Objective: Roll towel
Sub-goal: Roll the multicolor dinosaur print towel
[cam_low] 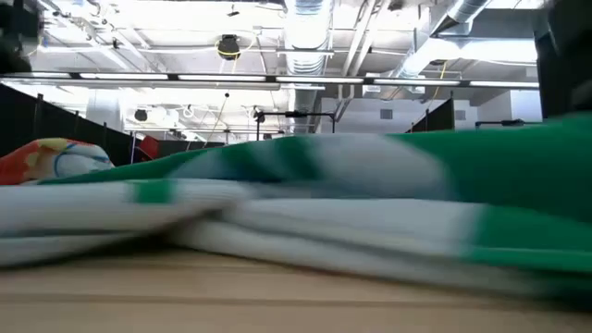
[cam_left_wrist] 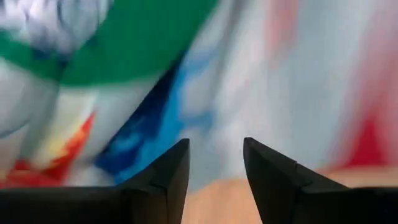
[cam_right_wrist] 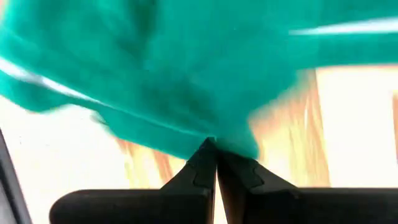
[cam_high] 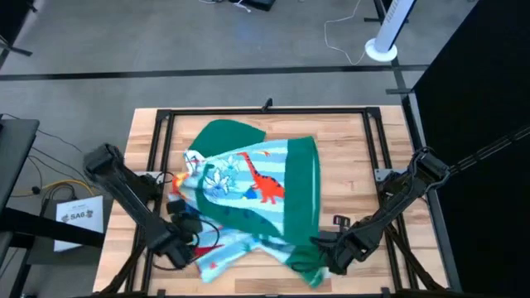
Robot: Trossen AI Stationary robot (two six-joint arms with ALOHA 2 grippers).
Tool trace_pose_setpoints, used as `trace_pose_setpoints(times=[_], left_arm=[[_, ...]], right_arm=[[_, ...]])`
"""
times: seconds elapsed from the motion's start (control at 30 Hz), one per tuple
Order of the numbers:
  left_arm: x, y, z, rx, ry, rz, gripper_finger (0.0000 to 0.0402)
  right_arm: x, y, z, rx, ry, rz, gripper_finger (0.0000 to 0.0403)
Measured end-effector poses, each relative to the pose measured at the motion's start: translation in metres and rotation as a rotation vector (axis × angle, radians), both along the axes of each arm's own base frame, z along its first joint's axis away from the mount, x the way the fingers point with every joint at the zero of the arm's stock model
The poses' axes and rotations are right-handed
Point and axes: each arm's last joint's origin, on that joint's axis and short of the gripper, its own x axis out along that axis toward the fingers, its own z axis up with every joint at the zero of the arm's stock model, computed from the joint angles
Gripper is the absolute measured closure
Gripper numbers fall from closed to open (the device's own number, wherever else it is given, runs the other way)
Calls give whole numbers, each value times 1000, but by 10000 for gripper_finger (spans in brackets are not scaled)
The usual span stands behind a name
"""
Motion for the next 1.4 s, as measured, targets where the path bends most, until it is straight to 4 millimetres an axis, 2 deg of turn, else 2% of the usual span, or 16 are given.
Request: trace_pose_setpoints(times=[0.07, 0.17, 0.23, 0.3, 0.47, 0.53, 0.6, 0.7, 0.8, 0.9, 0.97, 1.03, 1.1, 1.23, 1.33, 1.4], left_arm=[[-4, -2, 12, -54, -140, 20, 266], [6, -22, 24, -179, -385, -33, 266], [11, -32, 20, -194, -437, -61, 266], [20, -45, 6, -225, -446, -78, 266], [34, -67, -34, -266, -366, -94, 266], [35, -63, -52, -200, -268, -91, 266], [36, -54, -64, -132, -166, -67, 266], [37, -42, -71, -70, -38, -26, 266], [39, -36, -71, -53, 0, -51, 266], [40, -33, -65, -84, 31, -76, 266], [35, -30, -61, -103, 92, -72, 266], [27, -28, -58, -110, 172, -47, 266], [17, -26, -55, -115, 258, -32, 266], [3, -28, -46, -130, 306, -11, 266], [0, -32, -36, -185, 284, 5, 266], [1, -34, -23, -225, 232, 14, 266]], right_arm=[[5, 6, -1, 30, -95, 21, 403], [12, 19, 2, 104, -264, 49, 403], [14, 27, 5, 152, -350, 62, 403], [14, 38, 10, 205, -446, 80, 403], [3, 60, 19, 266, -568, 120, 403], [1, 60, 17, 233, -573, 115, 403], [4, 56, 5, 181, -547, 105, 403], [19, 50, -18, 160, -496, 73, 403], [37, 49, -38, 208, -464, 80, 403], [45, 46, -53, 189, -388, 90, 403], [43, 42, -52, 180, -291, 91, 403], [32, 36, -47, 140, -146, 90, 403], [15, 24, -38, 55, 23, 96, 403], [-16, 4, -12, -64, 235, 62, 403], [-20, 1, 16, -6, 157, 38, 403], [-18, 1, 25, 15, 58, 37, 403]])
